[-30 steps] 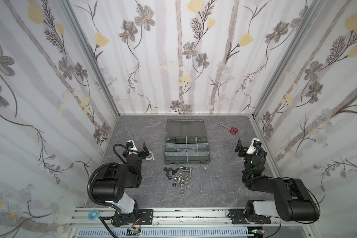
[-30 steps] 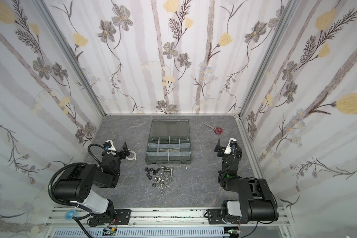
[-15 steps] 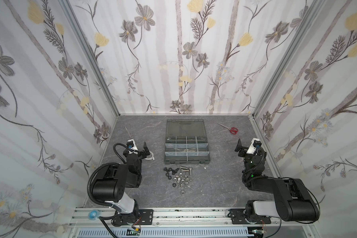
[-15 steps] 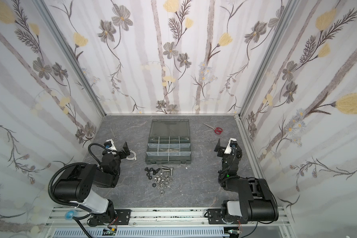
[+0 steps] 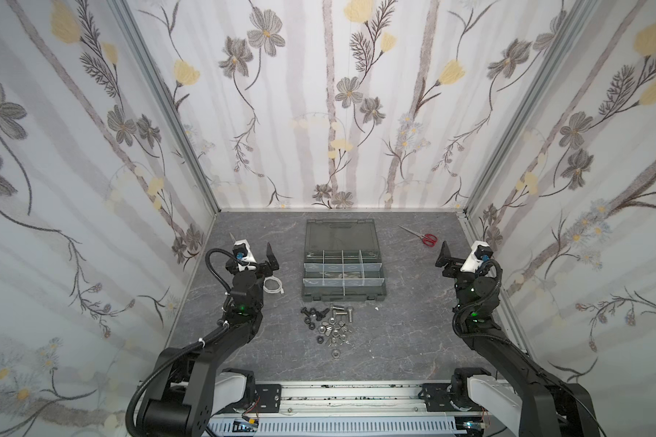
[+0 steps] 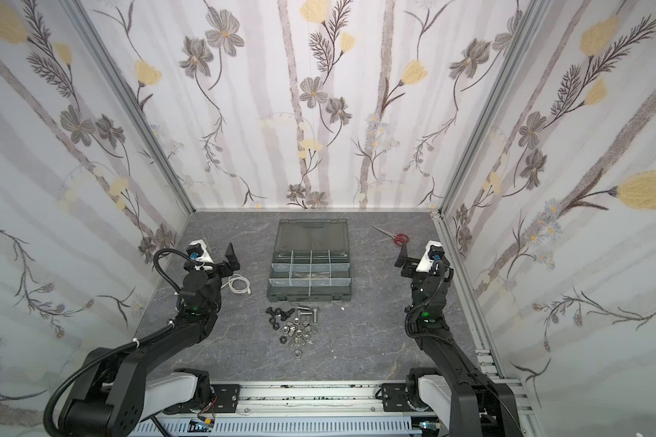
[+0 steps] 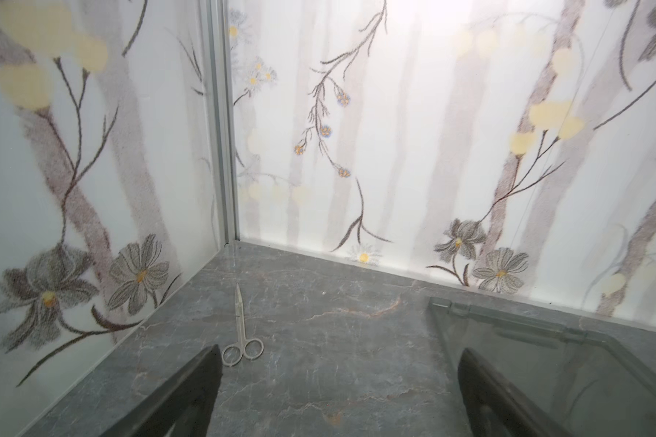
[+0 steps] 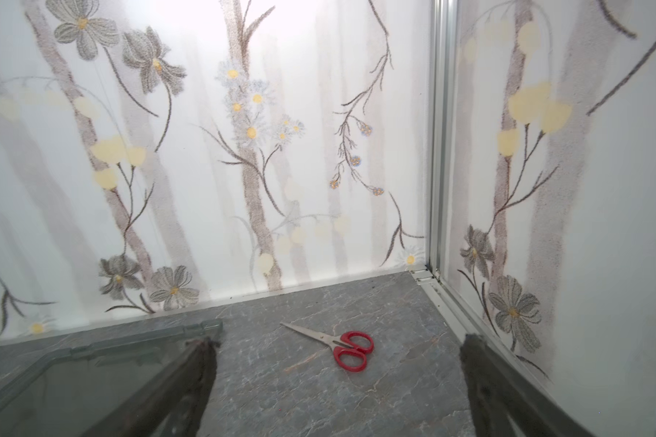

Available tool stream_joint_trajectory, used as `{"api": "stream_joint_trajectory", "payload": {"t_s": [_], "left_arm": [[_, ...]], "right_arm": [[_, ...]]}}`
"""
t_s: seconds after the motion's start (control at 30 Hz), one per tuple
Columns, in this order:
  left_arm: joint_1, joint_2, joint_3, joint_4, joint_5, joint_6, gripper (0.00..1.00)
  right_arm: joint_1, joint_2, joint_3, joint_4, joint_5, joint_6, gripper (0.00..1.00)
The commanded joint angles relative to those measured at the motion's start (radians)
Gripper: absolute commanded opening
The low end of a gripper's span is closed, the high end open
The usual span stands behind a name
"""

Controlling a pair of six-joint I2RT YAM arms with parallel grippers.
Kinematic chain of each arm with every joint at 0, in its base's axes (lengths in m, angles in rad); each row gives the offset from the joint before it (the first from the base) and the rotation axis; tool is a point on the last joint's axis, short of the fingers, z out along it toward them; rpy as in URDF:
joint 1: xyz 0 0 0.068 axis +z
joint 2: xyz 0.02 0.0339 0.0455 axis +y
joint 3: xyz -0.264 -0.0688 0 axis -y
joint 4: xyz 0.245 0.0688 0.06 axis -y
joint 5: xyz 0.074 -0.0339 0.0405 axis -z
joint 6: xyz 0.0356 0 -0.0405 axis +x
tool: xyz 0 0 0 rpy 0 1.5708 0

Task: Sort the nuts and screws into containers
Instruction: 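Move the left gripper over the bolt pile while the right approaches the box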

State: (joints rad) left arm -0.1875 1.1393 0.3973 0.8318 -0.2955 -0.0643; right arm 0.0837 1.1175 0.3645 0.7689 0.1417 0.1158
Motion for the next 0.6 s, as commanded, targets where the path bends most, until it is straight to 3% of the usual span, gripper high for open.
{"api": "stream_joint_trajectory", "payload": {"t_s": [0.0,0.13,0.3,0.43,0.57], "left_arm": [[-0.029,-0.095,0.058,-0.442,0.051,-0.092,1.0],[-0.07,-0.208,0.081,-0.649,0.162,-0.2,1.0],[-0.168,-0.319,-0.038,-0.671,0.211,-0.434,0.97],[-0.269,-0.279,-0.07,-0.684,0.239,-0.508,0.94],[-0.334,-0.185,-0.072,-0.691,0.238,-0.589,0.89]], "right_arm": [[0.058,-0.058,0.069,-0.385,-0.038,0.05,1.0],[0.151,-0.107,0.128,-0.563,-0.081,0.121,1.0],[0.31,-0.148,0.1,-0.578,-0.063,0.17,1.0],[0.411,-0.115,0.108,-0.598,-0.042,0.212,1.0],[0.475,-0.059,0.103,-0.559,-0.122,0.249,1.0]]}}
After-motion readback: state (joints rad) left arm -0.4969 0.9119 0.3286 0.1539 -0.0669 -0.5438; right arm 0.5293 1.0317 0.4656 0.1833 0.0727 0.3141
